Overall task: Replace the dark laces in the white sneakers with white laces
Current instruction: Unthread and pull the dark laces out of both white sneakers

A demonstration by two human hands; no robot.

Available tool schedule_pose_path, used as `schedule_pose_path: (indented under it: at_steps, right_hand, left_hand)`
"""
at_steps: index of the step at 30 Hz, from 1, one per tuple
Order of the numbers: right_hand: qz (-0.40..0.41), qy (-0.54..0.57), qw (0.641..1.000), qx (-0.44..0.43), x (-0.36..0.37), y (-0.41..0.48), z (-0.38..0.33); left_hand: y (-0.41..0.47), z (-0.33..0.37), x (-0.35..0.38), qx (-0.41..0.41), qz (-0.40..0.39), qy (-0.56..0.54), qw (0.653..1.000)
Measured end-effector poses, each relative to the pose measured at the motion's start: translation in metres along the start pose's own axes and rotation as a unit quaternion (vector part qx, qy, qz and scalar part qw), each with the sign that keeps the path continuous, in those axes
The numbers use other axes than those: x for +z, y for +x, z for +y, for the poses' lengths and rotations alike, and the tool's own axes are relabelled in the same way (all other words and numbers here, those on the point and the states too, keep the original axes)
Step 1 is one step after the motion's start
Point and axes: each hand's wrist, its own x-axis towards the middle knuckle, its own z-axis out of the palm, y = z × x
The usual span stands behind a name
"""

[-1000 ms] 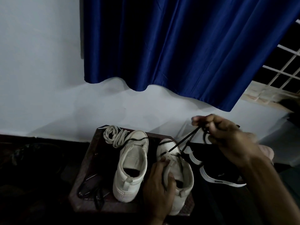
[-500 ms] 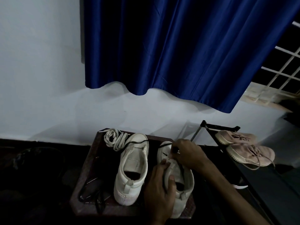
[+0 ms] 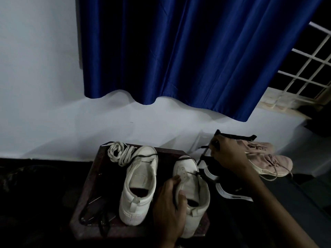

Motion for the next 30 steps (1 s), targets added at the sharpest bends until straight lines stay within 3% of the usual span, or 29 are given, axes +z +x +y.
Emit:
schedule_pose_path:
  at_steps: [4, 8, 12, 14, 16, 18, 20, 22, 24, 26, 28, 30]
  right_hand:
    - [-0.065, 0.106, 0.992, -0.009, -0.008, -0.013, 0.003]
    - [-0.069, 0.212, 0.974, -0.037, -0.027, -0.005, -0.029]
    - [-0.112, 0.437, 0.885, -0.115, -0.057, 0.012, -0.105]
    - [-0.173, 0.452, 0.861, -0.154, -0.053, 0.015, -0.142]
    - [-0.233, 0.368, 0.877, -0.201, -0.034, 0.011, -0.156]
    - [-0.262, 0.200, 0.908, -0.259, -0.008, 0.003, -0.147]
    - [-0.220, 0.084, 0.936, -0.260, 0.012, -0.012, -0.125]
    - [-0.106, 0.123, 0.968, -0.191, 0.016, -0.033, -0.096]
    - [-0.021, 0.145, 0.987, -0.063, 0.016, -0.057, -0.059]
    - [-0.036, 0.097, 0.994, 0.038, 0.024, -0.088, -0.034]
    - [-0.081, 0.102, 0.989, 0.062, 0.040, -0.116, -0.035]
    - [-0.060, 0.134, 0.986, 0.079, 0.053, -0.131, -0.045]
  left_hand:
    - [-0.003, 0.002, 0.003, -0.009, 0.004, -0.010, 1.000]
    - [-0.002, 0.003, 0.003, -0.006, 0.022, -0.015, 1.000]
    - [-0.001, 0.009, 0.003, 0.002, 0.040, -0.030, 0.999]
    - [-0.002, 0.008, 0.004, 0.003, 0.042, -0.037, 0.998]
    - [-0.002, 0.011, 0.003, 0.023, 0.045, -0.044, 0.998]
    - [-0.004, 0.014, -0.001, 0.055, 0.049, -0.047, 0.996]
    - [-0.005, 0.021, -0.006, 0.090, 0.053, -0.032, 0.994]
    - [-0.001, 0.016, -0.004, 0.115, 0.069, -0.014, 0.991]
    - [0.004, 0.017, -0.001, 0.104, 0.070, -0.017, 0.992]
    - [0.003, 0.015, 0.000, 0.067, 0.040, -0.028, 0.997]
    - [0.003, 0.015, -0.007, 0.030, 0.017, -0.008, 0.999]
    - [0.013, 0.020, -0.015, 0.070, -0.007, 0.056, 0.996]
